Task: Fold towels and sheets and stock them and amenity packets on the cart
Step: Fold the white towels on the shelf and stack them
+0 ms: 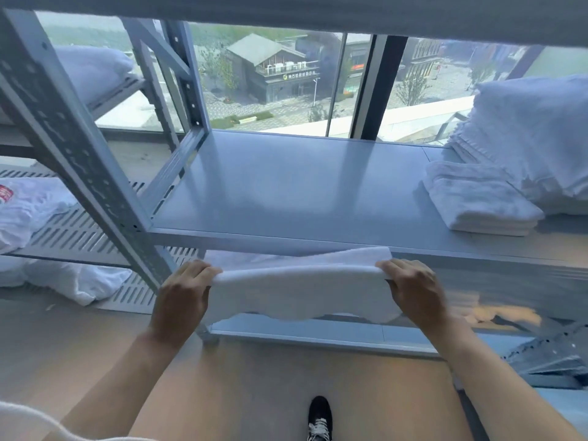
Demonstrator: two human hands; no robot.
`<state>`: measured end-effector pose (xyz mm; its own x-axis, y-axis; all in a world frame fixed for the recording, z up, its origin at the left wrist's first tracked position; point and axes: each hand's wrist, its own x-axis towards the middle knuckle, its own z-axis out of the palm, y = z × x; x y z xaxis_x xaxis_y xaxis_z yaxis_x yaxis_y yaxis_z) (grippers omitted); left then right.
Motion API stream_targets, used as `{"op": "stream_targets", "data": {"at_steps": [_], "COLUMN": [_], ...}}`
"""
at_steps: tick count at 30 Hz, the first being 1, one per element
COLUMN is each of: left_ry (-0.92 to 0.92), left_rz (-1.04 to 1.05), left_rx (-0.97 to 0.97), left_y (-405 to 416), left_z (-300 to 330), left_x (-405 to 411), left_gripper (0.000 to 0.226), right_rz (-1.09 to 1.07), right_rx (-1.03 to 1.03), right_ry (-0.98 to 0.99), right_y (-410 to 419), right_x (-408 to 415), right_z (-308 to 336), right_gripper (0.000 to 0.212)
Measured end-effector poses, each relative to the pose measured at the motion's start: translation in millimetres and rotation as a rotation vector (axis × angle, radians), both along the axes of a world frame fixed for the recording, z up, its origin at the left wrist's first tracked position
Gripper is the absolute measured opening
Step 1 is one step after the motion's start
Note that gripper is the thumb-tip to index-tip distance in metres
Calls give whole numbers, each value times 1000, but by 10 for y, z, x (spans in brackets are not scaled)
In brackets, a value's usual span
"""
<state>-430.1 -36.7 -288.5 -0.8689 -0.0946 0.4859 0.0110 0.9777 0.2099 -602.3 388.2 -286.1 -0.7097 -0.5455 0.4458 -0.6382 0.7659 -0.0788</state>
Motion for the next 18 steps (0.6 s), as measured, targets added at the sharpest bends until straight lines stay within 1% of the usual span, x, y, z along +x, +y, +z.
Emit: {"op": "stream_targets", "data": {"at_steps": [3, 6, 8, 13, 18], "left_ry": [5, -1, -4, 15, -20], "left_rz": [16, 21, 22, -25, -73], "left_rx": [32, 47, 62, 51, 73], "left_y": [-23, -19, 36, 318, 759], "left_z": [35, 45, 45, 48, -27], "left_x": [306, 470, 501, 340, -48], "left_gripper": [38, 34, 33, 34, 33], "right_rz": [15, 4, -6, -58, -125], "right_rx": [-7, -4, -3, -13, 4], "right_ry": [0, -44, -76, -145, -218], "right_y": [-50, -25, 39, 348, 821], "right_x": [279, 491, 573, 652, 573], "right_z": [69, 114, 161, 255, 268], "right_gripper": [35, 39, 38, 27, 27]}}
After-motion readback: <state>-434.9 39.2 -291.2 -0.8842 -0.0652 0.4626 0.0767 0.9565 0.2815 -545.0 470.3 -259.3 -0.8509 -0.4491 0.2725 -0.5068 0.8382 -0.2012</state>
